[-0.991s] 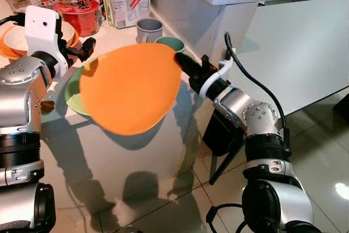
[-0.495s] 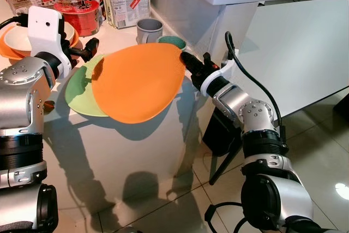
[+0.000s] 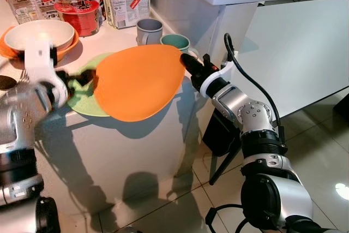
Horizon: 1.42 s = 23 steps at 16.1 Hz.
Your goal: Setting the table
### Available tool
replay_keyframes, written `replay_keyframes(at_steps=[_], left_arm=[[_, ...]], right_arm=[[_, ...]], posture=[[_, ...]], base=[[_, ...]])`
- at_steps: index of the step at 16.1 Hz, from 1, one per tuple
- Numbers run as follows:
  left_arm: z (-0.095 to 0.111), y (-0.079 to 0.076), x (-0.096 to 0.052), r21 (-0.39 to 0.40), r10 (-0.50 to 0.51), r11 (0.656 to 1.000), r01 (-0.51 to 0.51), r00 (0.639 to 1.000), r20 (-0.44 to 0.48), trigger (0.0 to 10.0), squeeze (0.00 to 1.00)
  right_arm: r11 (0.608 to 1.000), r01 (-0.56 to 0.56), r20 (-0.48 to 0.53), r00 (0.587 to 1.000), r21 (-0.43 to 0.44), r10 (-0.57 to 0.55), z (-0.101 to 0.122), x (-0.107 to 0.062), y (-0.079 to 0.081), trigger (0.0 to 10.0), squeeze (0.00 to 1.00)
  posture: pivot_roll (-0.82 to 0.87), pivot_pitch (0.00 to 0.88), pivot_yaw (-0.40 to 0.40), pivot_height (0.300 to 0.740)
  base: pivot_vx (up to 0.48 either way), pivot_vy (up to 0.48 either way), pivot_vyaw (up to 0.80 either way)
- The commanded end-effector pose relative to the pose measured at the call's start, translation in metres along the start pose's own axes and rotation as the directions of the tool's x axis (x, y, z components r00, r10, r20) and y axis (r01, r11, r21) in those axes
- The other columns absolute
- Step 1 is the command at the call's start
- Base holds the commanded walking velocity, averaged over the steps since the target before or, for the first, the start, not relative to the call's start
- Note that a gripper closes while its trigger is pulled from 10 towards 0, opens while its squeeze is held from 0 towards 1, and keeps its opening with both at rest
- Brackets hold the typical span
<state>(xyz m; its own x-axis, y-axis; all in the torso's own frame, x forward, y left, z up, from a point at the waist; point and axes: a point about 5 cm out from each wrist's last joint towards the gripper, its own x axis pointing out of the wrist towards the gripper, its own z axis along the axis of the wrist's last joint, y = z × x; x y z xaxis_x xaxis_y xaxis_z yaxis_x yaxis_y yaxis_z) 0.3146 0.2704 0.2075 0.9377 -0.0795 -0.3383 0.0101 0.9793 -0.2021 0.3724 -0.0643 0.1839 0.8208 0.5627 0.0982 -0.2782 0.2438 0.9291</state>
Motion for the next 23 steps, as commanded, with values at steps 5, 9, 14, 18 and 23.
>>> replay_keyframes(at_steps=[5,9,14,18,23], left_arm=[[-0.019,-0.001,0.002,-0.229,-0.015,0.973,-0.01,0.994,-0.107,10.0,0.98],[-0.018,-0.004,0.004,-0.288,-0.033,0.957,-0.009,0.989,-0.143,10.0,0.0],[0.018,-0.01,0.005,-0.145,-0.055,0.988,0.048,0.998,-0.042,10.0,0.0],[0.008,-0.011,0.006,-0.067,-0.095,0.994,0.087,0.987,-0.127,10.0,0.0],[0.004,-0.008,0.008,-0.111,-0.138,0.987,0.119,0.975,-0.175,10.0,0.0]], right_arm=[[0.998,-0.067,-0.002,0.998,-0.013,0.067,-0.001,0.01,0.019,0.0,0.0],[0.998,-0.067,0.003,0.998,-0.012,0.067,0.0,0.01,0.019,0.0,0.0],[0.997,-0.072,0.005,0.997,-0.012,0.072,0.0,0.011,0.02,0.0,0.0],[0.997,-0.075,0.002,0.997,-0.013,0.075,-0.001,0.012,0.02,0.0,0.0],[0.997,-0.078,0.002,0.997,-0.015,0.078,-0.001,0.011,0.02,0.0,0.0]], posture=[[-0.01,0.0,-0.082,0.74],[-0.01,0.0,-0.079,0.74],[0.0,0.0,-0.075,0.74],[-0.01,0.0,-0.068,0.74],[0.0,0.0,-0.064,0.74]], base=[[0.0,0.0,0.0],[0.0,0.0,0.0],[0.0,0.0,0.0],[0.0,0.0,0.0],[0.0,0.0,0.0]])
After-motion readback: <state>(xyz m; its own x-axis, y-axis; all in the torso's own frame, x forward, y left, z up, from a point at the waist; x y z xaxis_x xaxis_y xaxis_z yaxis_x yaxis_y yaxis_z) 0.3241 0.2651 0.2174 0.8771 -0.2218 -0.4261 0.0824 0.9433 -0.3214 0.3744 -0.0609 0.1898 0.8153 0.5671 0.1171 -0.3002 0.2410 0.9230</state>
